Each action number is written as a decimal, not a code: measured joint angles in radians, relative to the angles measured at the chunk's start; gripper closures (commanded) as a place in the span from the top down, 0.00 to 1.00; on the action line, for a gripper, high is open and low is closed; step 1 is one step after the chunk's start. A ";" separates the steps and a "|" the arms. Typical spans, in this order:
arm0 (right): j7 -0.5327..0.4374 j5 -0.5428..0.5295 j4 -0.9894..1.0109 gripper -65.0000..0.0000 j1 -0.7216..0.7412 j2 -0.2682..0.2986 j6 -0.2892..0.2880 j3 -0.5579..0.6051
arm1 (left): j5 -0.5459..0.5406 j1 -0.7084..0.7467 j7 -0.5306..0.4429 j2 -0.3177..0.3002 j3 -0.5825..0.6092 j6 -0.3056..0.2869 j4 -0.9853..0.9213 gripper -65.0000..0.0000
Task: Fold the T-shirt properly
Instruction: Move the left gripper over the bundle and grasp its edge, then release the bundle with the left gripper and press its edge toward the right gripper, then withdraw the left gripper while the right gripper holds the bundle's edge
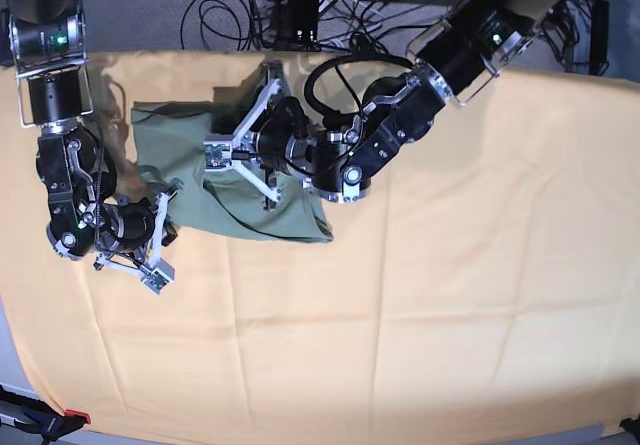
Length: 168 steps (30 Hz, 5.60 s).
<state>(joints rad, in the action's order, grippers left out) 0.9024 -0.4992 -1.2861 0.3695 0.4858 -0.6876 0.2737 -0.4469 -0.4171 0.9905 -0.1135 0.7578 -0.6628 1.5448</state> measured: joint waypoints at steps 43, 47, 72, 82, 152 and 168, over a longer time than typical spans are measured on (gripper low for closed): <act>0.223 -0.675 -0.130 0.00 -0.151 0.176 -0.005 -0.007 | -0.162 -0.399 0.027 -0.053 0.040 -0.029 -0.389 0.00; 0.232 -0.687 -0.193 0.00 -0.172 0.176 -0.005 -0.024 | -0.369 -0.406 0.148 -0.050 -0.116 -0.031 -0.304 0.00; 0.179 -0.523 -0.270 0.00 -0.217 0.165 -0.006 -0.249 | -0.948 -0.246 0.412 -0.225 -0.210 -0.030 -0.134 0.00; 0.224 -0.394 -0.270 0.00 -0.242 0.145 -0.005 -0.249 | -0.641 -0.259 0.412 -0.270 0.023 -0.031 -0.099 0.00; 0.505 -0.956 -0.298 0.00 -0.309 0.043 -0.006 -0.348 | -0.735 -0.275 0.155 -0.399 -0.233 -0.031 -0.295 0.00; 0.263 -0.513 -0.245 0.00 -0.327 0.044 -0.006 -0.348 | -0.743 -0.275 0.159 -0.401 -0.321 -0.030 -0.295 0.00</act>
<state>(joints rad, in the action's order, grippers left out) 1.1656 -1.0119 -1.5311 0.0422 0.5297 -0.6933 -0.0746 -1.1904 -0.6922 1.1496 -0.5148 0.4370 -0.6930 1.2495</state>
